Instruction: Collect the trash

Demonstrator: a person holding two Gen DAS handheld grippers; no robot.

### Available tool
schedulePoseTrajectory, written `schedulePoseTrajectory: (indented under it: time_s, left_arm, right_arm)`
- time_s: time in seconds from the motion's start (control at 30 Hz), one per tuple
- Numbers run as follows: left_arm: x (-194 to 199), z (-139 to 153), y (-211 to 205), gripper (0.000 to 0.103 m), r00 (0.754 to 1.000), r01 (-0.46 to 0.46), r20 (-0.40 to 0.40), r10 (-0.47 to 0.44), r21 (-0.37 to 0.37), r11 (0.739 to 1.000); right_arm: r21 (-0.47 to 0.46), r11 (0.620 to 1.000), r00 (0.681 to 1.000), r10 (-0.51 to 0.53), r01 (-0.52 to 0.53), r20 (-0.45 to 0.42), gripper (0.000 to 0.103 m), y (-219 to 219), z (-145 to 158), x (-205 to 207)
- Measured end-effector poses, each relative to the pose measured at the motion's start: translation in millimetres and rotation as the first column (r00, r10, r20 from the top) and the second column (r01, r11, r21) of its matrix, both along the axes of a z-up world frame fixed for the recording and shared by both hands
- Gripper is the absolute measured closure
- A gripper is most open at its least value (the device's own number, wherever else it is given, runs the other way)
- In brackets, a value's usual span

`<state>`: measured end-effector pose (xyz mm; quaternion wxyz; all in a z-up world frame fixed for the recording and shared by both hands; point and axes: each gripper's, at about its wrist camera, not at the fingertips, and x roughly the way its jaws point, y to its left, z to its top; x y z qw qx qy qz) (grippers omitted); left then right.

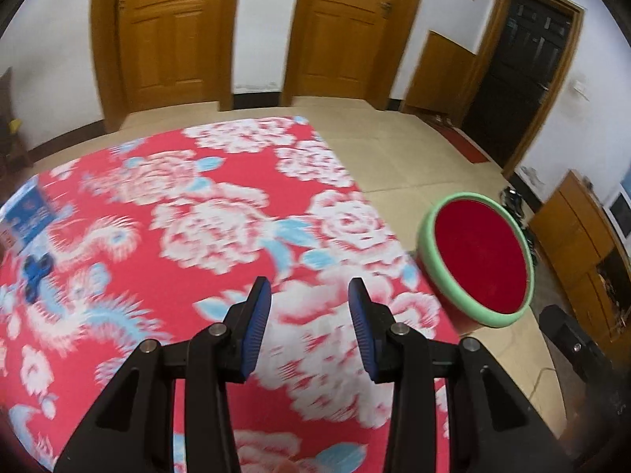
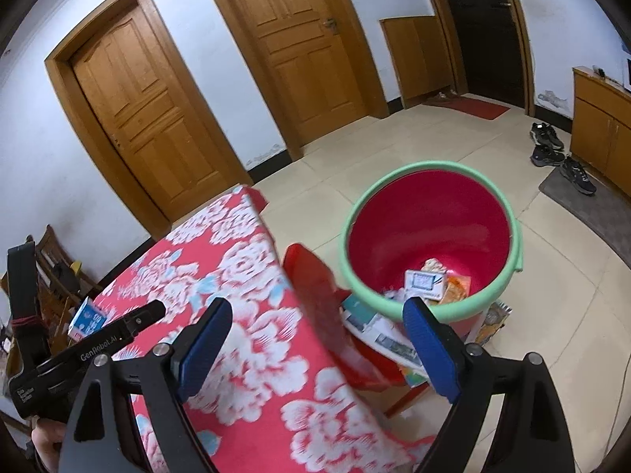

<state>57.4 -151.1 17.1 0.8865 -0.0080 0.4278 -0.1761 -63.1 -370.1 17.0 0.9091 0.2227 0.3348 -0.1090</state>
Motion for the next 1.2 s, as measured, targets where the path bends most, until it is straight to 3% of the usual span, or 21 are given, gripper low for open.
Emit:
schedulePoseTrajectory:
  time_s: [0.37, 1.2]
  left_arm:
    - [-28, 11, 45, 0.062, 0.994, -0.099, 0.054, 0.097, 0.032, 0.995]
    - [-47, 24, 81, 0.062, 0.972, -0.215, 0.108, 0.209, 0.041, 0.976]
  right_arm:
    - [-0.079, 0.992, 0.995, 0.1, -0.098, 0.019, 0.013, 47, 8, -4]
    - [-0.127, 0.98, 0.986, 0.16, -0.153, 0.05, 0.012, 79, 24, -13]
